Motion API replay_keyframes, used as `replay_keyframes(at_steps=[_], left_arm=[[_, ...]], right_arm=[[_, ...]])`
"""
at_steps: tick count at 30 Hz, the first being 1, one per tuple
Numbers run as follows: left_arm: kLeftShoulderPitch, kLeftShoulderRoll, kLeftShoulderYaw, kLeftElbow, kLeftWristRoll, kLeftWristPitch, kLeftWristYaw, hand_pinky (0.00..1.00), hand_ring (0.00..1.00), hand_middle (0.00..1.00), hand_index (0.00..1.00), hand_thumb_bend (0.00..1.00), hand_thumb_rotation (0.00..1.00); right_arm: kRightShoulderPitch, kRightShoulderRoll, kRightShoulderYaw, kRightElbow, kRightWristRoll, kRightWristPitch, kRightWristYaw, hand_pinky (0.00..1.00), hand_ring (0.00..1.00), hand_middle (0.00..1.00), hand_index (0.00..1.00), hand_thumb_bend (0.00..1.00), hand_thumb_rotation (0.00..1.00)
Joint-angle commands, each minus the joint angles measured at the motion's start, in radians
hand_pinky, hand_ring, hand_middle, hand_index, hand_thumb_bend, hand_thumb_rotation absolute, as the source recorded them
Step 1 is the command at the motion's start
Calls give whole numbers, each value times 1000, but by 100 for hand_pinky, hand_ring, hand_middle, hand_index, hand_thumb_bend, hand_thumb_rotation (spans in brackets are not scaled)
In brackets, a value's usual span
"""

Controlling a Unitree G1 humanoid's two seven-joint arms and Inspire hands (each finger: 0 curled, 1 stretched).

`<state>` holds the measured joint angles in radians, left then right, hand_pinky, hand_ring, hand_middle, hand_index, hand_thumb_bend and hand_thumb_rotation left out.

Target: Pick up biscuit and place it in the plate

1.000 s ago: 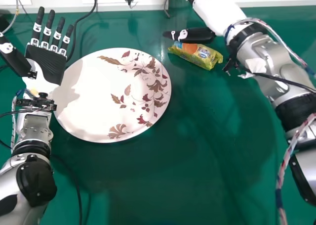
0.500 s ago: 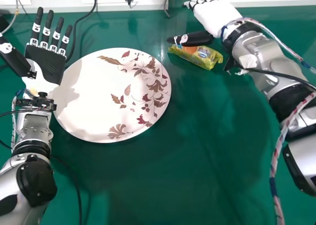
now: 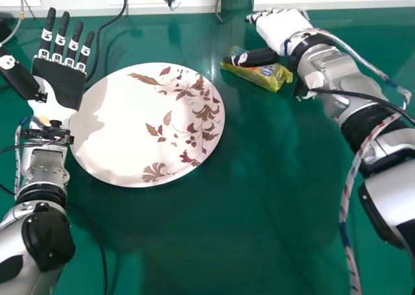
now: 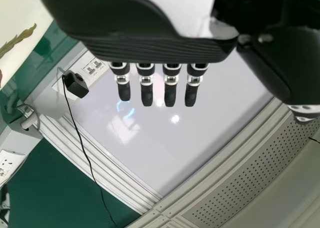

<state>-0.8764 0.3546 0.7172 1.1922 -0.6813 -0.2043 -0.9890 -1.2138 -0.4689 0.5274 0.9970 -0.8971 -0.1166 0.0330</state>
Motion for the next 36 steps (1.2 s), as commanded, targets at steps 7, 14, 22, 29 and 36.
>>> replay_keyframes(at_steps=[7, 14, 22, 29, 36], left_arm=[[10, 4, -1, 3, -1, -2, -18, 100, 99, 100, 99, 100, 81], [10, 4, 2, 1, -6, 8, -20, 100, 99, 100, 99, 100, 74], [9, 6, 2, 2, -6, 16, -13, 100, 100, 100, 100, 100, 73], [12, 3, 0, -3, 0, -2, -8, 100, 100, 100, 100, 100, 69], [13, 1, -3, -8, -1, -1, -12, 100, 100, 100, 99, 100, 65]], right_arm=[[-51, 18, 24, 67, 3, 8, 1, 90, 100, 100, 100, 100, 49], [-73, 37, 42, 131, 6, 19, 11, 92, 100, 100, 100, 100, 48], [-95, 59, 63, 194, 4, 31, 9, 86, 100, 100, 100, 100, 47], [-105, 79, 82, 238, 5, 39, 7, 84, 100, 100, 100, 100, 48], [-111, 96, 111, 269, -4, 48, 0, 82, 100, 100, 100, 100, 46]])
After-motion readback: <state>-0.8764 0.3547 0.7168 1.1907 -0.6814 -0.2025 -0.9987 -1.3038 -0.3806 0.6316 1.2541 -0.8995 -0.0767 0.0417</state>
